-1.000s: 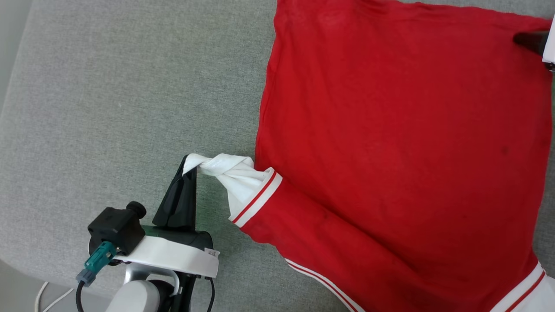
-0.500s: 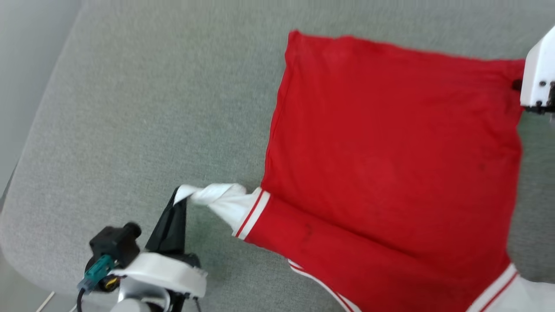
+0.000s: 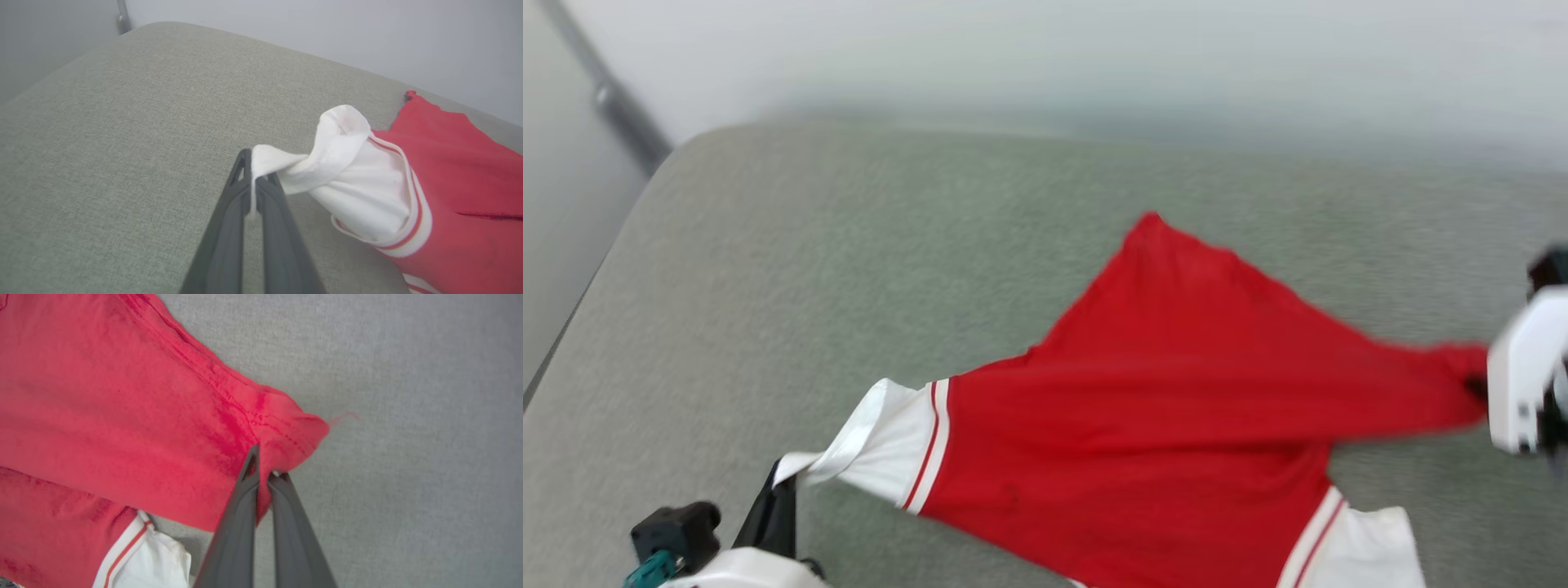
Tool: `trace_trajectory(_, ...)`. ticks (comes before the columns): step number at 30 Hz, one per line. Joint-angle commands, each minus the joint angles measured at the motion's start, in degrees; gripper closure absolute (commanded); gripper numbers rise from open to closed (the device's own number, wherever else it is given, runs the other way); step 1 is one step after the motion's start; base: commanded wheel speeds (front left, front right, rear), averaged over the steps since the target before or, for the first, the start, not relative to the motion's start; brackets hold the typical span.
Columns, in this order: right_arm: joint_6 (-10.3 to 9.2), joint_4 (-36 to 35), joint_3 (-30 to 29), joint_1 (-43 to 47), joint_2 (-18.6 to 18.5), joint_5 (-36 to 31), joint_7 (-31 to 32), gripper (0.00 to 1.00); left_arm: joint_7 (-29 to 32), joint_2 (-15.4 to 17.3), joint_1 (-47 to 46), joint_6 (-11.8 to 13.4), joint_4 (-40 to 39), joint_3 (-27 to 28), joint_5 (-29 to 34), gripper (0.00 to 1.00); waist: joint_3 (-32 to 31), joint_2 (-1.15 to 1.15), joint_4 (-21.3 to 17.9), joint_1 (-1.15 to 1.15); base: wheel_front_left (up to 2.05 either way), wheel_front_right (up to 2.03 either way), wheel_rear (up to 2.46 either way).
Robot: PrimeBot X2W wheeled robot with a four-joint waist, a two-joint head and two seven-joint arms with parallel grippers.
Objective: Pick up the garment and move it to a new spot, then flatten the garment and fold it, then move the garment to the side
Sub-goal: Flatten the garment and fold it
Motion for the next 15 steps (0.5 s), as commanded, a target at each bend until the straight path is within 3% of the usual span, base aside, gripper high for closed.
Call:
trace_trajectory(1, -0.02, -1.6, -0.9, 3.2, -0.5, 0.4, 0.0, 1.0, 0.2, 0.5, 0.8, 0.2, 0.2, 0.5, -0.3, 1.0, -3.4, 0.0, -3.7, 0.01, 0.0, 0.0, 0.0)
trace_trajectory(6, -0.02, -10.0, -6.2, 17.6, 1.4, 0.8, 0.6, 1.0, 1.0, 2.3, 3.2, 0.9, 0.2, 2.3, -1.2, 1.0, -4.8, 0.0, -6.6, 0.01, 0.0, 0.0, 0.0)
trace_trajectory(13, -0.03, -19.6, -14.3, 35.5, 9.3, -0.9, -0.4, 1.0, 1.5, 3.3, 4.9, 1.8, -0.3, 3.3, -1.8, 1.0, -4.4, 0.0, -9.0, 0.01, 0.0, 0.0, 0.0)
trace_trajectory(14, -0.02, -20.9, -15.0, 37.1, 10.6, -1.1, -1.1, 0.74, 1.5, 3.3, 5.0, 1.9, -0.4, 3.4, -1.8, 1.0, -4.3, 0.0, -9.3, 0.01, 0.0, 0.0, 0.0)
trace_trajectory(15, -0.02, -22.0, -15.6, 38.5, 11.6, -1.7, -2.0, 0.0, 1.6, 3.3, 5.1, 1.9, -0.6, 3.4, -1.9, 1.0, -4.1, 0.0, -9.5, 0.01, 0.0, 0.0, 0.0)
